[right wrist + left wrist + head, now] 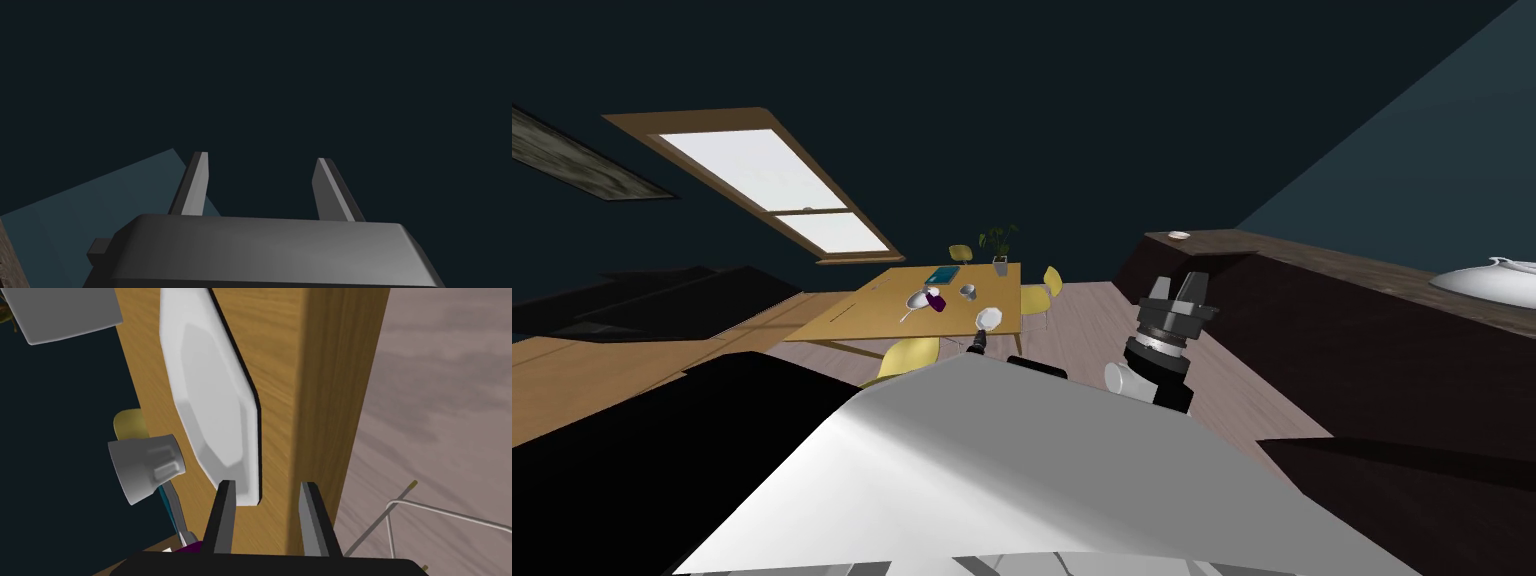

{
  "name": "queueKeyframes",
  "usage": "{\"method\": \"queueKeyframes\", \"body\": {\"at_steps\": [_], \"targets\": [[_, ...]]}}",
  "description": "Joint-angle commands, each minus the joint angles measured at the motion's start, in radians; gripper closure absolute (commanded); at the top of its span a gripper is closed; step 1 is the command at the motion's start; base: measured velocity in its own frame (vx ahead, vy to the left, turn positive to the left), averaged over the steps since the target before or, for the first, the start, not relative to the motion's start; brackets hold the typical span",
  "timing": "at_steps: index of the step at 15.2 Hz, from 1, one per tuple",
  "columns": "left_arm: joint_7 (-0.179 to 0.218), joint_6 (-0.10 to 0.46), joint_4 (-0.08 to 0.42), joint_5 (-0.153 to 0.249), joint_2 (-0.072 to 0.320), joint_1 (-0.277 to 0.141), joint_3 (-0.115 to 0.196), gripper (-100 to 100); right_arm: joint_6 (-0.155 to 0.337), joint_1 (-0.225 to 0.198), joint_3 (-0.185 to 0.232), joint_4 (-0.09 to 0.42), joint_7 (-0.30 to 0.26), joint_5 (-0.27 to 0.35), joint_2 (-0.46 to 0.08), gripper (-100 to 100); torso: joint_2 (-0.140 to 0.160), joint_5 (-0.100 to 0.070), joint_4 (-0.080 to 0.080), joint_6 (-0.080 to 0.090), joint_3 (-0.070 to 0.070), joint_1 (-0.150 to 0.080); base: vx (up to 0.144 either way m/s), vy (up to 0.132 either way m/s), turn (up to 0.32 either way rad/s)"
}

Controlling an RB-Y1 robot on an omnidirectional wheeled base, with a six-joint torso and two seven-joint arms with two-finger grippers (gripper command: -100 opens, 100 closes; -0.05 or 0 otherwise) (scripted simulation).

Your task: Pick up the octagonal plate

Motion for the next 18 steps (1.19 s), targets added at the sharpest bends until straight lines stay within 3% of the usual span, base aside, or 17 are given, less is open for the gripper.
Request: {"method": "queueKeyframes", "body": {"at_steps": [1, 7, 11, 14, 18], "targets": [[-0.003, 0.009, -0.012, -0.002, 0.045, 0.006, 0.002, -100, 0.0, 0.0, 0.0, 0.0, 0.0, 0.0, 0.0, 0, 0.0, 0.0, 0.0, 0.0, 0.0, 0.0, -0.008, -0.006, 0.01], [-0.002, 0.021, -0.016, 0.0, 0.126, 0.01, 0.006, -100, 0.0, 0.0, 0.0, 0.0, 0.0, 0.0, 0.0, 0, 0.0, 0.0, 0.0, 0.0, 0.0, -0.001, -0.008, -0.013, 0.011], [-0.001, 0.057, -0.043, 0.007, 0.179, 0.02, 0.022, -100, 0.0, 0.0, 0.0, 0.0, 0.0, 0.0, 0.0, 0, -0.001, 0.0, 0.0, 0.0, -0.001, -0.003, 0.013, -0.044, 0.027], [0.001, 0.099, -0.076, 0.015, 0.134, 0.029, 0.04, -100, 0.0, 0.0, 0.0, 0.0, 0.0, 0.0, 0.0, 0, -0.005, -0.001, -0.001, 0.0, -0.003, -0.008, 0.067, -0.11, 0.057], [0.001, 0.11, -0.087, 0.017, 0.077, 0.03, 0.045, -100, 0.0, 0.0, 0.0, 0.0, 0.0, 0.0, 0.0, 0, -0.005, -0.001, -0.001, 0.0, -0.003, -0.005, 0.041, -0.059, 0.009]]}}
